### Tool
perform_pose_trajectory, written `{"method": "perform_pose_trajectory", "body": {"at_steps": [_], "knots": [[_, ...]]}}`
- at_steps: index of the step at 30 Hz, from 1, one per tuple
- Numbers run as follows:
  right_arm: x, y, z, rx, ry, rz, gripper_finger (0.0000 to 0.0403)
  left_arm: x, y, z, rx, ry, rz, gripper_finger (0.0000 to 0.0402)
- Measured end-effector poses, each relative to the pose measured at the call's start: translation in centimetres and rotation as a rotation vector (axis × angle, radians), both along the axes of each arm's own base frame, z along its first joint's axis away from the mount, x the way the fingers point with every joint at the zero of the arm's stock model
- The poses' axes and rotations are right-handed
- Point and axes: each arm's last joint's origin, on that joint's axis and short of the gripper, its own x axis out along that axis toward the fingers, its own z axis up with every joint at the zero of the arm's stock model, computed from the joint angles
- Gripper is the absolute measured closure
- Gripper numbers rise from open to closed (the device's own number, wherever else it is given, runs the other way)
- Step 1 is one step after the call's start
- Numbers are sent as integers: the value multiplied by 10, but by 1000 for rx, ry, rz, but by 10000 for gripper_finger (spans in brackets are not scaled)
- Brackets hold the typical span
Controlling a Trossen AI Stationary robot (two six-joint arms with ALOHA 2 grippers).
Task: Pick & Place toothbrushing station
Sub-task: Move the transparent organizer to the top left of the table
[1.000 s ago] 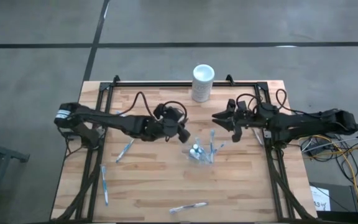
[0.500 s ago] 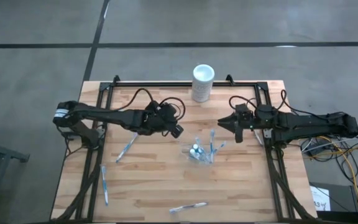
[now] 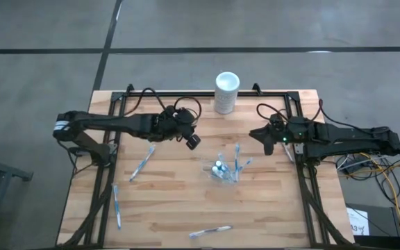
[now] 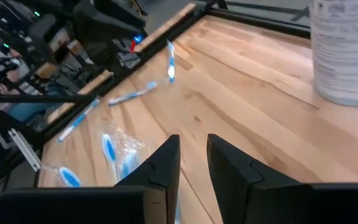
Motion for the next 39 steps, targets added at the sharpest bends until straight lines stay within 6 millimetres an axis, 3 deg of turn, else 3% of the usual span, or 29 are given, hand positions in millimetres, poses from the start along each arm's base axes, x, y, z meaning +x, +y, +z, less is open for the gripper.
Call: {"method": "perform_pose_trajectory", "body": {"at_steps": [5,10,19,25,31,39], "knots": [[-3,0,7,1,86,-21,329,-8,12,8,15,3,-19,315],[-1,-1,14,-3,110,-19,330,-19,29,8,-42,13,90,321],[-1,0,15,-52,126,6,335,-48,52,-8,-338,23,574,321],[-1,0,15,-55,127,7,335,-76,57,-17,-378,136,889,321],[-2,0,13,-45,142,4,335,-75,57,-17,-348,172,837,321],[-12,1,0,-32,327,11,335,-67,58,-15,-281,165,722,321]]}}
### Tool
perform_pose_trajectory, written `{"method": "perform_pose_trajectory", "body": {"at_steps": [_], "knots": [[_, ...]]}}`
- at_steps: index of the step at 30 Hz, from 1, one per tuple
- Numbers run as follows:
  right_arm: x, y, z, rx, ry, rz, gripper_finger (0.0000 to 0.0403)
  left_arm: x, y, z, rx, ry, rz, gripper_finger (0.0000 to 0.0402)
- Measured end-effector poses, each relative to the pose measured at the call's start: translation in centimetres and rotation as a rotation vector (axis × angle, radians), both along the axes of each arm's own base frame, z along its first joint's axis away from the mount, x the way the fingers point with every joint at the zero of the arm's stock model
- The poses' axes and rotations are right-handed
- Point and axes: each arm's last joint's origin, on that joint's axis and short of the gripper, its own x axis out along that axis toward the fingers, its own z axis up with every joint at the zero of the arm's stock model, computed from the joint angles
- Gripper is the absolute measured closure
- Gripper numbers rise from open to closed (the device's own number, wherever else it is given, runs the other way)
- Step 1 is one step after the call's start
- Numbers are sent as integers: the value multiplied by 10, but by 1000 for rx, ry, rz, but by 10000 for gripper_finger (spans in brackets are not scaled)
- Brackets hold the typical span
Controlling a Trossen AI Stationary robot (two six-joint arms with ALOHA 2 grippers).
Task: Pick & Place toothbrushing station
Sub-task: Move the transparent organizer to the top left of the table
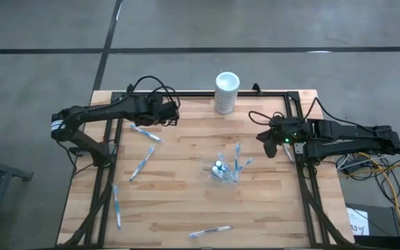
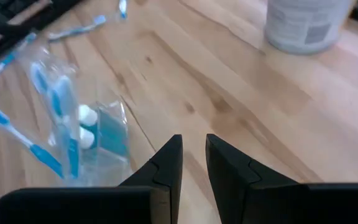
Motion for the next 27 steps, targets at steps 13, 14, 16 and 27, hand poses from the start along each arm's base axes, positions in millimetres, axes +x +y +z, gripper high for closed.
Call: {"method": "perform_pose_trajectory", "body": {"at_steps": [13,14,16,27], "knots": [[6,-1,18,-105,-182,58,335,27,7,2,153,-151,-200,321],[5,0,16,-102,-163,58,335,27,7,-1,149,-144,-200,321],[3,0,14,-103,-141,55,335,25,6,-7,139,-119,-201,321],[-5,-6,15,-192,-114,-157,335,16,9,-18,100,-87,-94,321]]}}
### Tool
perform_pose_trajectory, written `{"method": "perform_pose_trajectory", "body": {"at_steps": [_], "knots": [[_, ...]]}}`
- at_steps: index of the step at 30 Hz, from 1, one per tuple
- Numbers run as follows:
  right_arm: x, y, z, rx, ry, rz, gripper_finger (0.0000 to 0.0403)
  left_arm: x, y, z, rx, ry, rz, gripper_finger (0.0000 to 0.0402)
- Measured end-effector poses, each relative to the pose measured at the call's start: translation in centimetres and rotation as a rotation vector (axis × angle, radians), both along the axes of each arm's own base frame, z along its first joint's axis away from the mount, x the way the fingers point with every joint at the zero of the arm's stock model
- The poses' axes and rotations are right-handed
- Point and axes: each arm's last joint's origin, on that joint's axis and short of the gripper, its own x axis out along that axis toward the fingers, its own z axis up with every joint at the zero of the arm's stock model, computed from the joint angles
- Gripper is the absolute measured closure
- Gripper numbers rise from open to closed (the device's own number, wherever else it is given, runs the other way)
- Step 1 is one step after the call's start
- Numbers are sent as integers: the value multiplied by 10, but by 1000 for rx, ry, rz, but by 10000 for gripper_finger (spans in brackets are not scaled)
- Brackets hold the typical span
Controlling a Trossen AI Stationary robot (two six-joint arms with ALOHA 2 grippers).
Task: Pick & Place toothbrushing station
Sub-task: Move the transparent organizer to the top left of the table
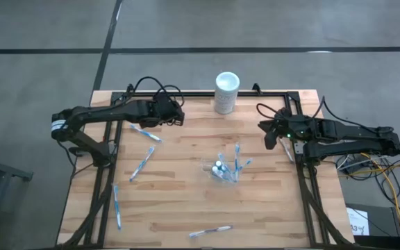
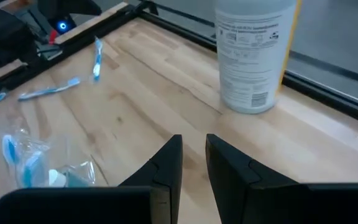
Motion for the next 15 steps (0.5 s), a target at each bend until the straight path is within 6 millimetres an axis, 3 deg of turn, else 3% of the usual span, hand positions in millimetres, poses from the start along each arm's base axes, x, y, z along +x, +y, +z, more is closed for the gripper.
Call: {"method": "perform_pose_trajectory", "body": {"at_steps": [7,11,15], "knots": [[-7,4,-10,174,75,44,335,-26,-8,-8,-230,138,122,321],[-8,6,-14,224,118,99,335,-35,-16,-6,-258,237,63,321],[-9,9,-15,242,132,185,335,-38,-21,0,-229,298,-112,321]]}}
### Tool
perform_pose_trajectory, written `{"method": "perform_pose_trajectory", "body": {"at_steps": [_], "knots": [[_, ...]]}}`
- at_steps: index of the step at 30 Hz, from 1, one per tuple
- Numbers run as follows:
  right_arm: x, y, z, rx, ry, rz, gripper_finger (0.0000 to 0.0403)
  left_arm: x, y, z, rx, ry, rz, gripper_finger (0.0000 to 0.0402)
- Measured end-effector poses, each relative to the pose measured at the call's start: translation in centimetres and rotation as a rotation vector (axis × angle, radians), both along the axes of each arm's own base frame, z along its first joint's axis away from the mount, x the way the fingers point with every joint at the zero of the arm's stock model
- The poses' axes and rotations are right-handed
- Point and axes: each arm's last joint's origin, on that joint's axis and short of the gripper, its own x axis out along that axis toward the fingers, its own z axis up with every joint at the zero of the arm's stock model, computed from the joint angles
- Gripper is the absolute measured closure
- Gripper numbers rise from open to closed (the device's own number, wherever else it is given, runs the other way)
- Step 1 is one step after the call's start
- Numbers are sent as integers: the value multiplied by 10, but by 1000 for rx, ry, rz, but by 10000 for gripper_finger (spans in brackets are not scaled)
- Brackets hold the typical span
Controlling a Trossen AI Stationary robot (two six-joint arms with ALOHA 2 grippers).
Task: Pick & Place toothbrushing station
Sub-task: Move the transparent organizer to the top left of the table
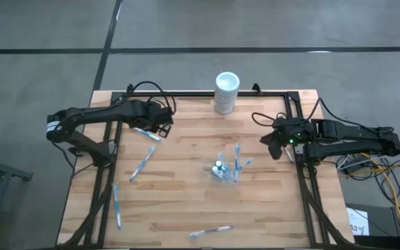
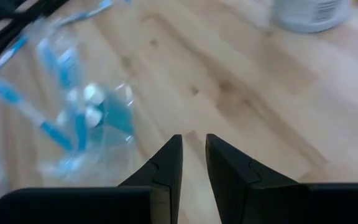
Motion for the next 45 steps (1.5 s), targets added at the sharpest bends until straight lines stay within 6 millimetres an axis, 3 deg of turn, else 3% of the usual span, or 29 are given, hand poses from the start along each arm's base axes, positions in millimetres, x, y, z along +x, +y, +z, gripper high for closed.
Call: {"method": "perform_pose_trajectory", "body": {"at_steps": [5,12,18,28,34,37,40,45], "knots": [[0,2,0,30,-3,77,335,-1,-6,9,-17,-67,-92,321],[0,2,0,30,-2,73,335,-16,-13,15,-165,-175,196,321],[0,2,-1,14,1,63,335,-32,-31,13,-203,-47,400,327],[0,2,-8,-2,30,104,335,-23,-68,13,-175,-149,408,337],[-14,8,-29,212,225,93,335,-19,-75,13,-128,-229,410,339],[-15,11,-44,232,266,122,335,-17,-75,14,-97,-256,405,339],[-9,15,-58,222,211,214,335,-17,-73,14,-56,-271,403,340],[2,26,-71,159,-51,411,335,-17,-73,15,-28,-260,361,340]]}}
